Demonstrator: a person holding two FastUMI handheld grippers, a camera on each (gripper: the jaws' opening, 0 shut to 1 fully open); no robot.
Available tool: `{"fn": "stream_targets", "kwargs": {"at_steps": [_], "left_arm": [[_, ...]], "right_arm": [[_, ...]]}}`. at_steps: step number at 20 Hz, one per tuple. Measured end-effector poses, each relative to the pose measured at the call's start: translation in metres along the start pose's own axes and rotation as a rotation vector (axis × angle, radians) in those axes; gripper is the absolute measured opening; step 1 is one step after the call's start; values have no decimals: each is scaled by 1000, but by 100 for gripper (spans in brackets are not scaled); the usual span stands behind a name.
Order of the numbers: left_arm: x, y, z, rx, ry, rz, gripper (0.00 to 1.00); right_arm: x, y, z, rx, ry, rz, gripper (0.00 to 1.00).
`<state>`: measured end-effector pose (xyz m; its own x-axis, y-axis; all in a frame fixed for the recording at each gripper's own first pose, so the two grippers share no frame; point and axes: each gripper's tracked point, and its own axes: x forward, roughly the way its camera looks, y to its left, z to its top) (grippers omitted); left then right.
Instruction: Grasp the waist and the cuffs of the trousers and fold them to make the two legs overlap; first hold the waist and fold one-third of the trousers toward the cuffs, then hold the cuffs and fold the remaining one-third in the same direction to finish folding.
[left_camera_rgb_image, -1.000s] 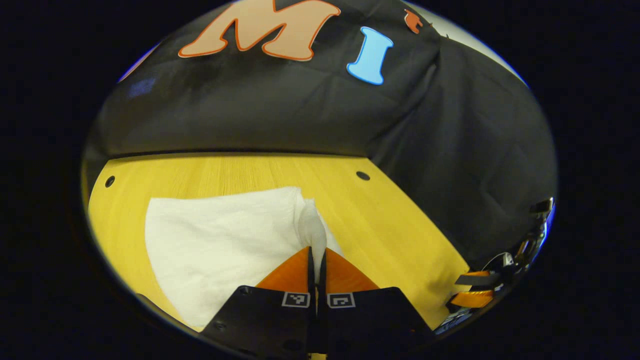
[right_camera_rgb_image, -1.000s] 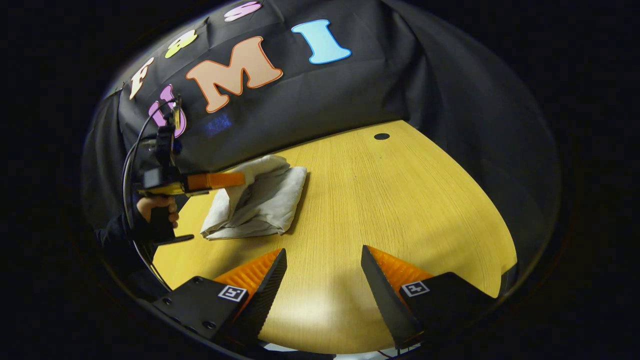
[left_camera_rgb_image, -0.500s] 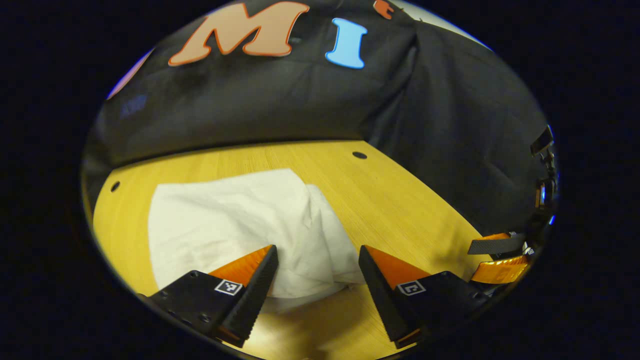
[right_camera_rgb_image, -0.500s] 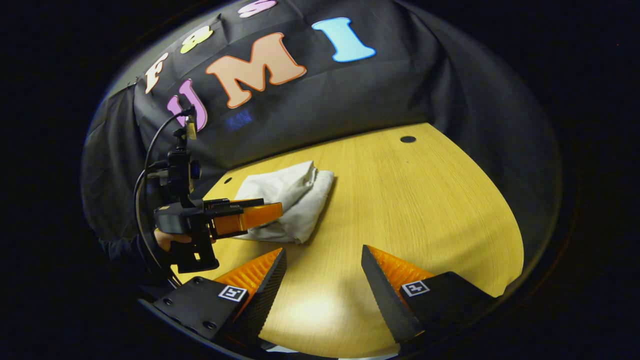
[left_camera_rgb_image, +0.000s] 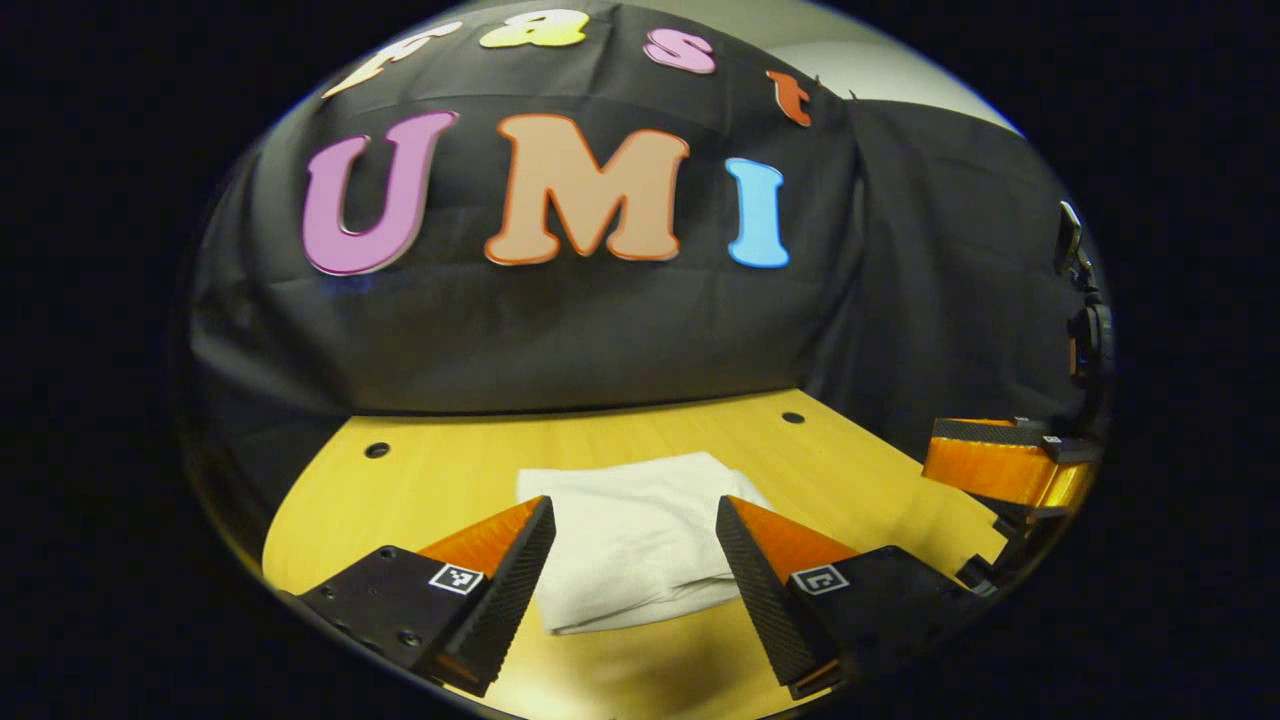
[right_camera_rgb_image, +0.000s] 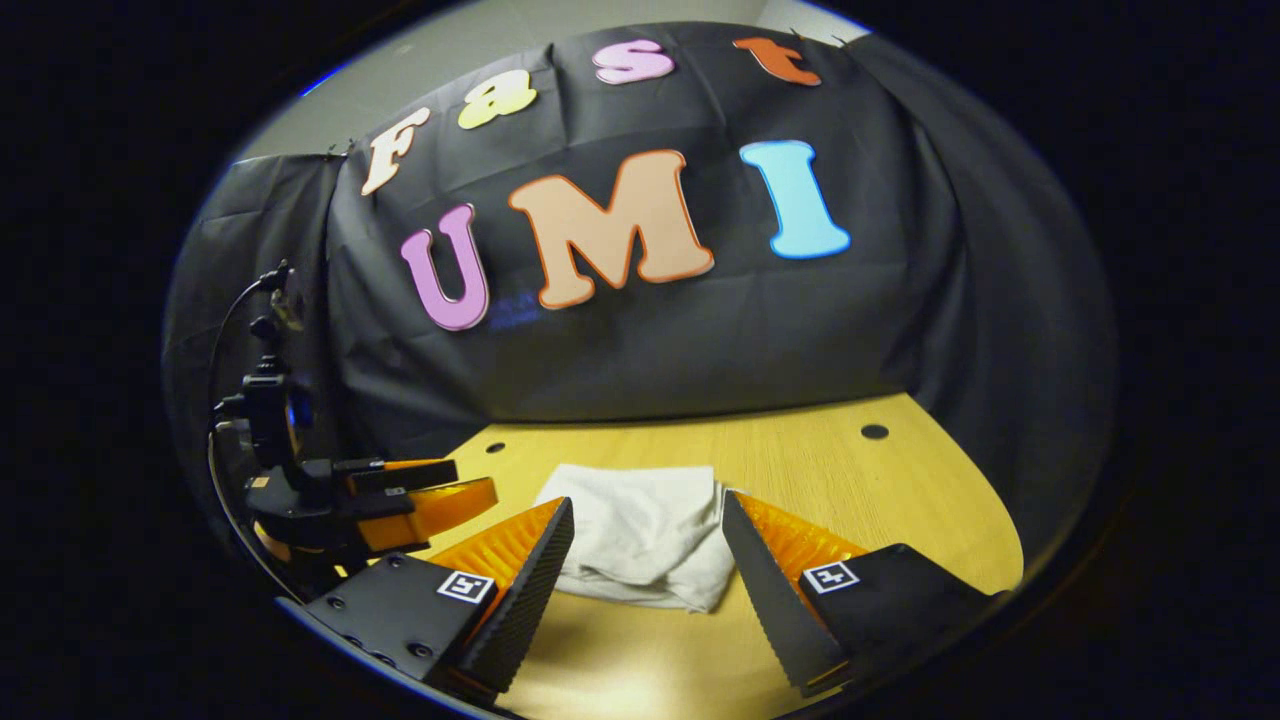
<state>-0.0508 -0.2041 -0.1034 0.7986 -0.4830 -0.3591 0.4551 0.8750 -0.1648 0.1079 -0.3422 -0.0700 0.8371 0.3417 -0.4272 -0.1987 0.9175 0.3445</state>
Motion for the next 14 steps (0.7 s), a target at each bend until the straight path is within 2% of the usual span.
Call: {"fn": "stream_targets", "kwargs": {"at_steps": [3, 5, 8, 14], "left_arm": [[-41, 56, 28, 41, -87, 97, 95], [-69, 82, 41, 63, -136, 125, 95], [-95, 98, 55, 85, -175, 120, 95], [-114, 104, 77, 103, -246, 180, 93]], "right_arm": [[-2, 33, 24, -13, -90, -36, 96], [-5, 47, 32, -35, -122, -74, 96], [-17, 65, 46, -43, -175, -121, 96], [-35, 86, 79, -127, -283, -120, 96]]}}
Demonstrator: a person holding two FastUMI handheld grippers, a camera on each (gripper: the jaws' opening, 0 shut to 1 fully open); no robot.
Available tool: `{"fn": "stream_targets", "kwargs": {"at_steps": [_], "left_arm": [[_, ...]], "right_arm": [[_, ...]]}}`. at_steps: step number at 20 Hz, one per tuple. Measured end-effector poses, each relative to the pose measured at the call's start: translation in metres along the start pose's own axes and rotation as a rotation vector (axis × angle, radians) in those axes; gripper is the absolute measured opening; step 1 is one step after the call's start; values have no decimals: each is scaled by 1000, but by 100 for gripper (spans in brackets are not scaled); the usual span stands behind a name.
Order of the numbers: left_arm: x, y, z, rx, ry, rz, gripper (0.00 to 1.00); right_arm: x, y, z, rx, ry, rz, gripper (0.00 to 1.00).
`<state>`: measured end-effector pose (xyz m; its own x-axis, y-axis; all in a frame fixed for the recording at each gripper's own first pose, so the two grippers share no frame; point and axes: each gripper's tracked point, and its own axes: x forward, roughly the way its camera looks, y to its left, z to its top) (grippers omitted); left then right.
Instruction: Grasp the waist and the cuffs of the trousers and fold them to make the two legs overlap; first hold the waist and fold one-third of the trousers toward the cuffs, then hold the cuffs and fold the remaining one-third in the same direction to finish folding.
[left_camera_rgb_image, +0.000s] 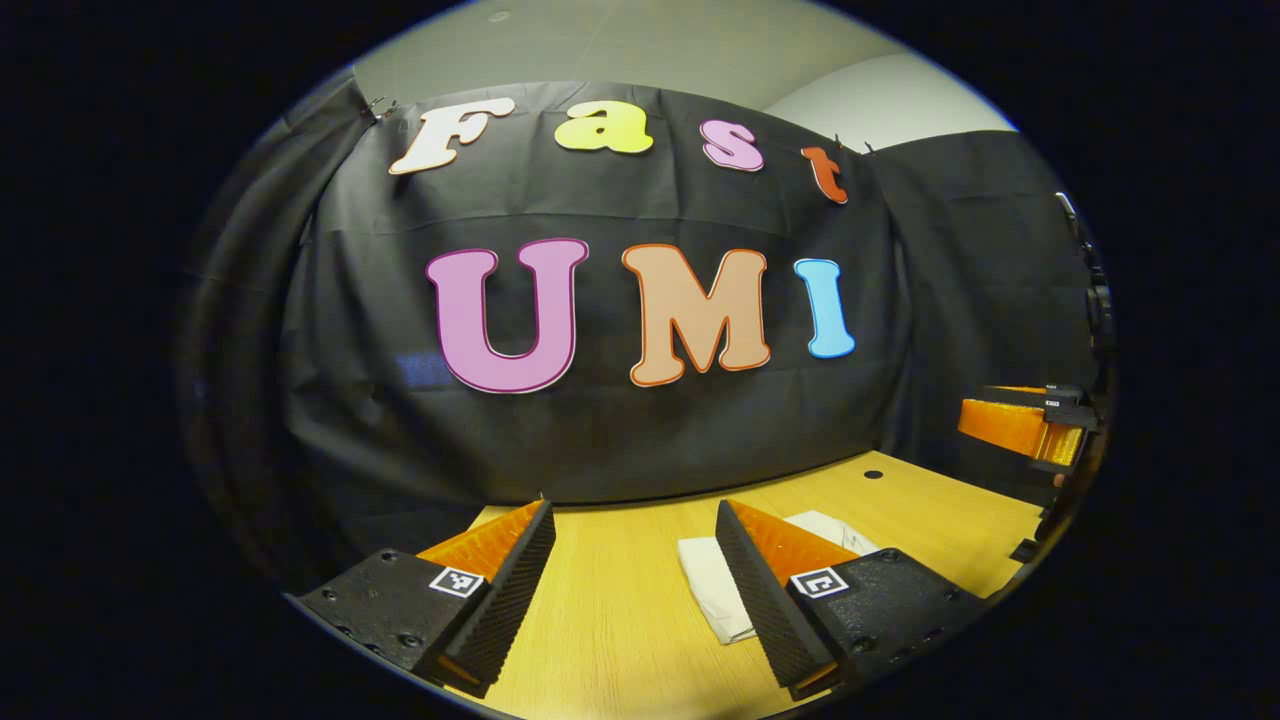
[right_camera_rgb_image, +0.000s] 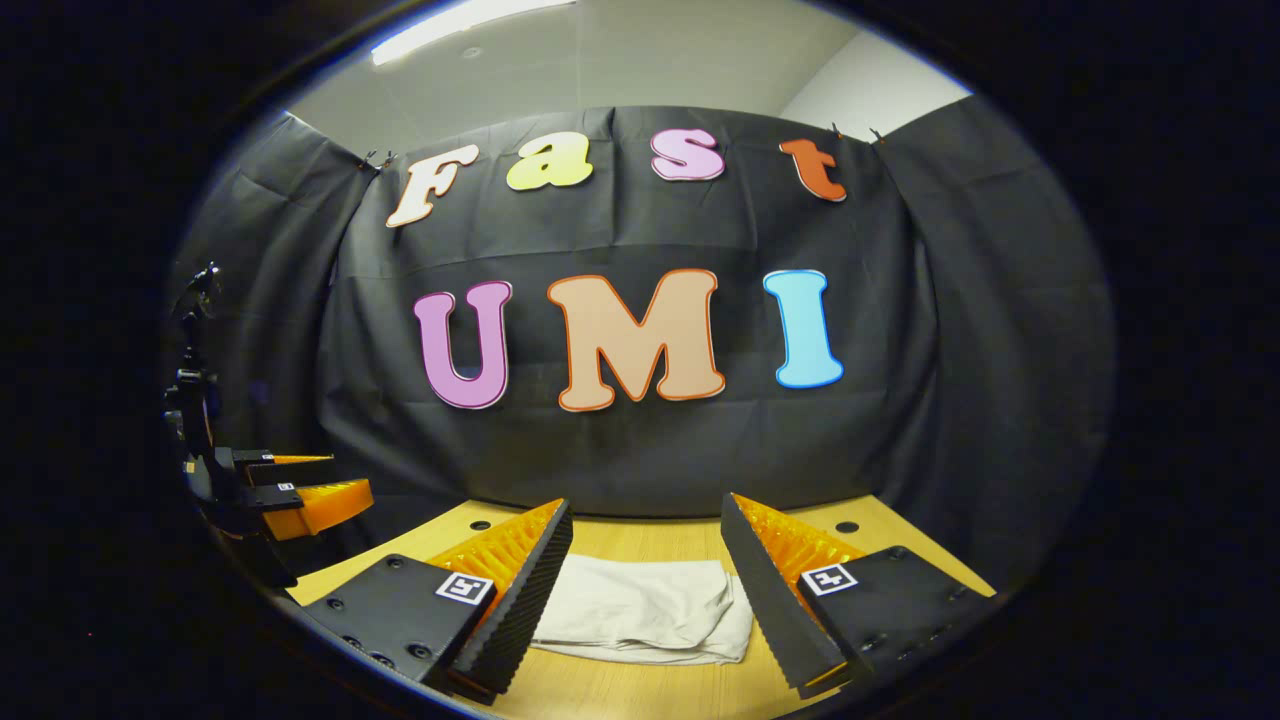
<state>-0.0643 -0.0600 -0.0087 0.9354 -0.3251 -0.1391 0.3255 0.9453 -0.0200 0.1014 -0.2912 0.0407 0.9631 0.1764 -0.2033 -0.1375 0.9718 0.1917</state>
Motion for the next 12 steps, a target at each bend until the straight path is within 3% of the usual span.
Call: {"fn": "stream_targets", "kwargs": {"at_steps": [3, 5, 6, 7, 9, 12], "left_arm": [[-8, -4, 16, -29, -34, 38, 95], [-10, -8, 21, -34, -41, 58, 95], [-11, -11, 23, -29, -46, 66, 95], [-13, -13, 27, -23, -54, 72, 95], [-17, -21, 31, -9, -58, 71, 95], [-17, -30, 37, 8, -67, 74, 95]], "right_arm": [[-8, -5, 13, -32, -27, 18, 92], [-11, -16, 21, -25, -43, 16, 96], [-13, -20, 22, -21, -49, 12, 92], [-14, -26, 22, -19, -47, 6, 96], [-15, -36, 23, -7, -47, -2, 92], [-17, -50, 28, 1, -66, -31, 96]]}}
